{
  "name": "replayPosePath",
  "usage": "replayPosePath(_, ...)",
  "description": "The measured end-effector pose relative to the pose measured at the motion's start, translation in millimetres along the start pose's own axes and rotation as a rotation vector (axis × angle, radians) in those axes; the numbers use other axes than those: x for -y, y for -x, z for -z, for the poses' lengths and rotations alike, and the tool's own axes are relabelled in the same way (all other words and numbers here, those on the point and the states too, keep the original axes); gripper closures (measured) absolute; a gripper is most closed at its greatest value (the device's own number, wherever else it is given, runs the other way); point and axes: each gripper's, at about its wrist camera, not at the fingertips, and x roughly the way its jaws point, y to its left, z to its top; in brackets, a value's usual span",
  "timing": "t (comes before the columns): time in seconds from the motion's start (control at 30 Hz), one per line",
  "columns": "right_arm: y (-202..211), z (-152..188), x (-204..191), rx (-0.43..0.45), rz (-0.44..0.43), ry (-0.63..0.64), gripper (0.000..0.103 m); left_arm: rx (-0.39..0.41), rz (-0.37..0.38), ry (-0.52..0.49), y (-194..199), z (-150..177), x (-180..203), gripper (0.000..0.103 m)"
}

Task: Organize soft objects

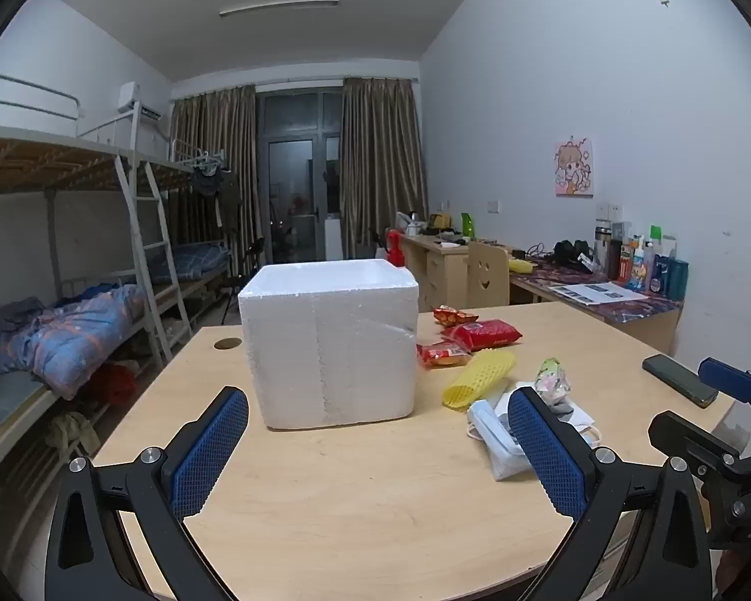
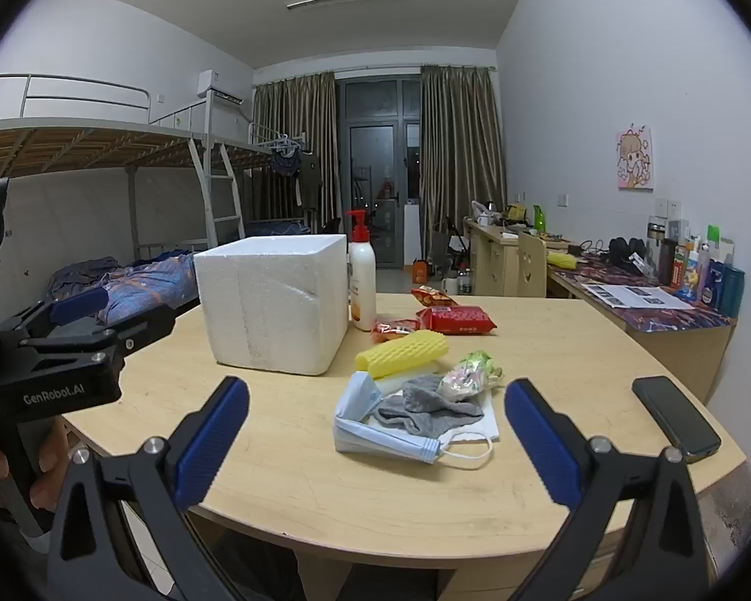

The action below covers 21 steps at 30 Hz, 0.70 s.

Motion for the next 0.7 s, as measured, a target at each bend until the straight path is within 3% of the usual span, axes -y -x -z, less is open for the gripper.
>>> replayPosePath(0.7, 1.2, 0.0, -0.7, 0.004, 0.0, -0.002, 0.0, 0.023, 0.02, -0.006, -0.2, 1.5, 0.9, 0.0)
